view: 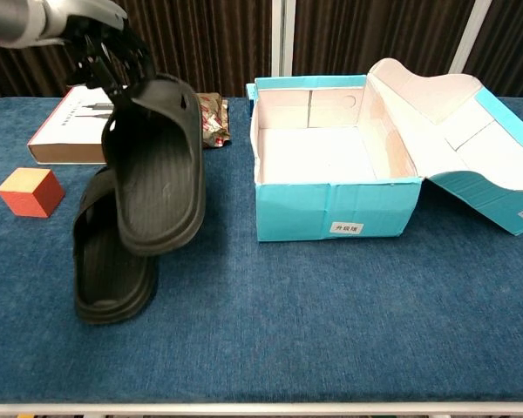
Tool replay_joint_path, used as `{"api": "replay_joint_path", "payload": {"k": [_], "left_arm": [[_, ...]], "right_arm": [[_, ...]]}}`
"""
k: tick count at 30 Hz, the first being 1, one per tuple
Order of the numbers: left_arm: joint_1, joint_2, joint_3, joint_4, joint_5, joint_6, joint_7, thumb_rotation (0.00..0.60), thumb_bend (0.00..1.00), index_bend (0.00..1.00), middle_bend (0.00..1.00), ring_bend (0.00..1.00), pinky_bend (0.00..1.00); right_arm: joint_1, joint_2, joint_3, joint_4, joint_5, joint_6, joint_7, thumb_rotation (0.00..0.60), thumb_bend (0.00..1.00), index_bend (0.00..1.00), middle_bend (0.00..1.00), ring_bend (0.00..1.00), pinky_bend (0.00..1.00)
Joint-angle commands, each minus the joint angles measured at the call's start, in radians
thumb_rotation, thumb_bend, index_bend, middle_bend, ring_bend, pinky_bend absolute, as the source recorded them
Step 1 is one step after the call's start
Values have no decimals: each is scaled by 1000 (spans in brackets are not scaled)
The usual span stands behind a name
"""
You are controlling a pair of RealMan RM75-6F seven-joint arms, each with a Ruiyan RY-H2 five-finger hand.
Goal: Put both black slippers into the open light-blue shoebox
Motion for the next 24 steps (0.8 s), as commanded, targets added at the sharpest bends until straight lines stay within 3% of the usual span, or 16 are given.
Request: {"api": "replay_joint_path", "payload": {"k": [1,8,12,18,24], "left_arm": [[118,54,-79,7,169,-78,-214,600,0,500,580,633,773],[257,35,-184,58,409,-210,-561,600,0,494,560,494,752],[294,-17,-228,116,535,-244,-708,600,0,488,552,484,745],[264,-131,-248,243,679,-298,-828,600,0,482,549,467,704],[167,-245,-261,421,745,-413,-907,600,0,469,543,446,653]], "right_arm": [[-1,1,0,-3,0,2,-4,600,106,0,44,0,0],[-3,-1,1,-8,4,2,-11,600,106,0,44,0,0],[-4,0,1,-11,6,3,-16,600,106,0,44,0,0],[-3,2,2,-17,4,3,-24,600,106,0,43,0,0],[-4,7,2,-26,8,0,-31,600,106,0,44,0,0]]}}
